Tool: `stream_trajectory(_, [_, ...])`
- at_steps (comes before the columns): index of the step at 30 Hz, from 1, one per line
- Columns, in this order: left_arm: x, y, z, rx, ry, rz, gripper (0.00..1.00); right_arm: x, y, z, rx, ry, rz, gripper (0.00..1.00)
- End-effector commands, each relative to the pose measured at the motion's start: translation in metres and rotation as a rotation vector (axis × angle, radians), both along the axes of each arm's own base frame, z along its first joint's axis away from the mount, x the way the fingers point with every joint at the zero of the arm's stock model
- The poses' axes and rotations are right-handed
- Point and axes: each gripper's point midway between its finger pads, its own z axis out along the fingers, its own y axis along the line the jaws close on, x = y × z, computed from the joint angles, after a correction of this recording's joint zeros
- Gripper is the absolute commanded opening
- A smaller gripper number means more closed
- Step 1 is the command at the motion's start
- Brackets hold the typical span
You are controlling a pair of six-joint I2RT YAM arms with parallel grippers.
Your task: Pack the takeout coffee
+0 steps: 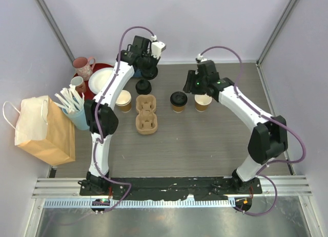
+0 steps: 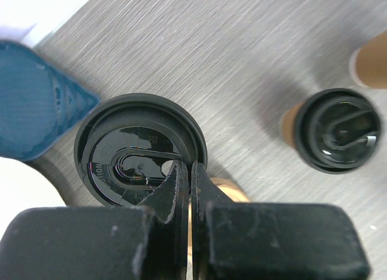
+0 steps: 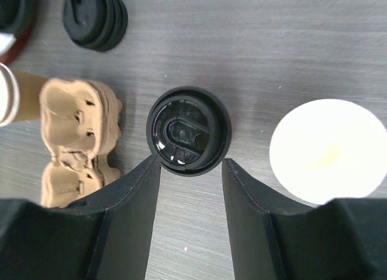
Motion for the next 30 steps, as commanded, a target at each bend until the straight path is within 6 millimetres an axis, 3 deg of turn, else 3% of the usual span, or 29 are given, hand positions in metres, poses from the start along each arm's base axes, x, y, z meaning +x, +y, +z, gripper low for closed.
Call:
stream_trajectory(1, [-0.04,-0.044,0.065,-0.11,-0.071,-0.108,0.0,0.009,-0.041,0.079,0.124,-0.161,-0.08,0.51])
stream_trajectory(3, [-0.059,-0.068,0.068,-0.115,-0.066,-0.165,0.0,0.008,-0.067,0.07,0.126,-0.141,-0.132,0.51])
stream_trajectory(4, [-0.066,-0.077,0.067,-0.113,-0.06,-0.187,0.0,0.009,-0.094,0.074,0.134,-0.153,-0.191,0.51])
stream_trajectory(6, [-0.084,-0.106,0.065,-0.119,-0.05,-0.255,0.0,0.004,-0.116,0.063,0.131,-0.131,-0.235,0.51])
stream_trajectory(7, [-0.091,-0.116,0.064,-0.118,-0.045,-0.279,0.0,0.004,-0.139,0.064,0.126,-0.141,-0.284,0.51])
stream_trajectory(8, [-0.1,-0.135,0.052,-0.108,-0.025,-0.315,0.0,0.001,-0.147,0.061,0.127,-0.136,-0.299,0.51])
stream_trajectory(9, [-0.104,-0.145,0.062,-0.12,-0.043,-0.333,0.0,-0.003,-0.157,0.052,0.127,-0.116,-0.317,0.51])
stream_trajectory(11, [-0.117,-0.171,0.054,-0.126,-0.023,-0.377,0.0,-0.008,-0.182,0.045,0.124,-0.108,-0.368,0.51])
stream_trajectory(14, [-0.133,-0.204,0.035,-0.111,-0.001,-0.429,0.0,-0.014,-0.2,0.037,0.126,-0.097,-0.396,0.51])
stream_trajectory(19, [-0.151,-0.236,0.001,-0.078,0.025,-0.487,0.0,-0.017,-0.206,0.031,0.107,-0.091,-0.387,0.51])
stream_trajectory(30, [-0.131,-0.257,-0.01,-0.062,-0.078,-0.484,0.0,-0.011,-0.189,0.028,0.178,-0.081,-0.311,0.51])
